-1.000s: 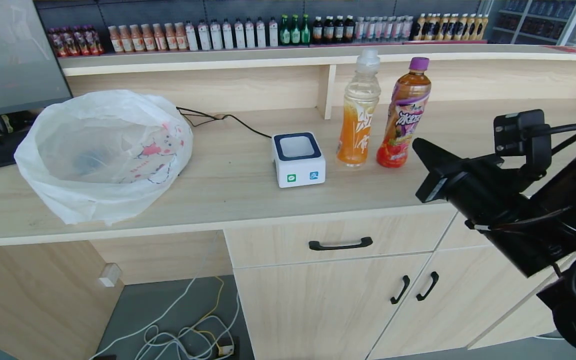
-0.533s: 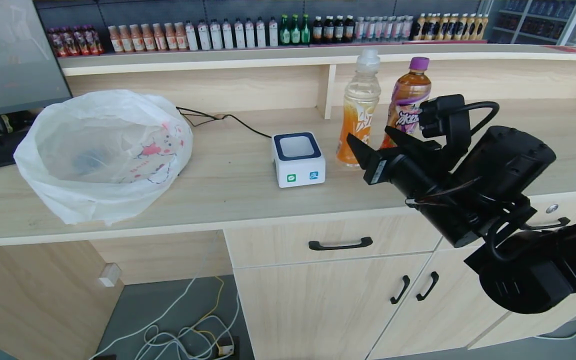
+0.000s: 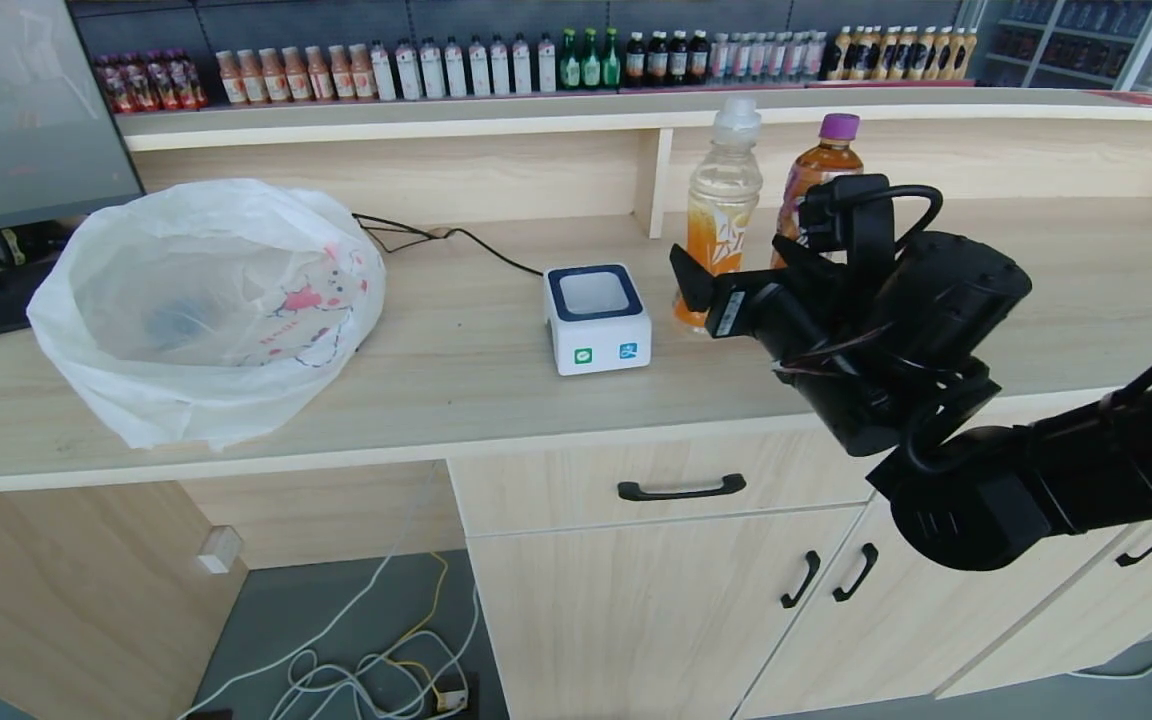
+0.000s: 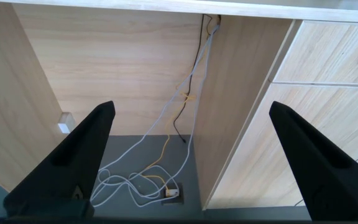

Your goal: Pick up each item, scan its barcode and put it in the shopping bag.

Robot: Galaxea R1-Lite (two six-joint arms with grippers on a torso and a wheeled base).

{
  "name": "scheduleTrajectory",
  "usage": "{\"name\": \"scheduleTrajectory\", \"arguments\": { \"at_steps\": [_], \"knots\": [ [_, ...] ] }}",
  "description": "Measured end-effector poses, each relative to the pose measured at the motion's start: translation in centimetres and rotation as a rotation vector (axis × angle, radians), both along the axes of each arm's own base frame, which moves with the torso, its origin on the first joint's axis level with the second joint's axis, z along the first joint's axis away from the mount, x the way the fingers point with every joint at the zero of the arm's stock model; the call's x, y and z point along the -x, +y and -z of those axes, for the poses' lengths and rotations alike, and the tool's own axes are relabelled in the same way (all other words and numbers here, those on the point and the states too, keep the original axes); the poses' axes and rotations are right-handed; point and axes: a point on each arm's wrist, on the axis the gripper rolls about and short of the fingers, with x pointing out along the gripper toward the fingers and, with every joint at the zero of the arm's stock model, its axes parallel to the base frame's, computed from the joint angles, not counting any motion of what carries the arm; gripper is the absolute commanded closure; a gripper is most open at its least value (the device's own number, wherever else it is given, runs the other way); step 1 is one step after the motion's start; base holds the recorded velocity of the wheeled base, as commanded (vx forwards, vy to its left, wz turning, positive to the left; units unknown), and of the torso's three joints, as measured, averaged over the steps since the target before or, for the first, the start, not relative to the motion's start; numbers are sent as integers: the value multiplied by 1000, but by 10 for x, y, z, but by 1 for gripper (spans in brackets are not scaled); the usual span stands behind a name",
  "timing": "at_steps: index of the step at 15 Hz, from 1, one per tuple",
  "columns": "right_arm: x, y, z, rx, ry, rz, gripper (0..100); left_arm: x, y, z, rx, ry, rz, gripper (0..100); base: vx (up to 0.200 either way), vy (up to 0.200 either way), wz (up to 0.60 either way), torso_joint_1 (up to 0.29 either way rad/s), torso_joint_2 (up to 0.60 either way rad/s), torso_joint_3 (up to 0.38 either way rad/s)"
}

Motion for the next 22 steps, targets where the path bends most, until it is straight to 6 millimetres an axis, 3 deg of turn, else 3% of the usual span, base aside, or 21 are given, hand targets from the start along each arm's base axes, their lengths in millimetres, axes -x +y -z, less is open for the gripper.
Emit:
{"name": "scheduleTrajectory", "arguments": {
  "at_steps": [22],
  "knots": [
    [-60, -7, 1, -2, 16, 41, 0, 0, 0, 0, 0, 0, 0, 0, 0, 0, 0, 0, 0, 0]
  ]
}}
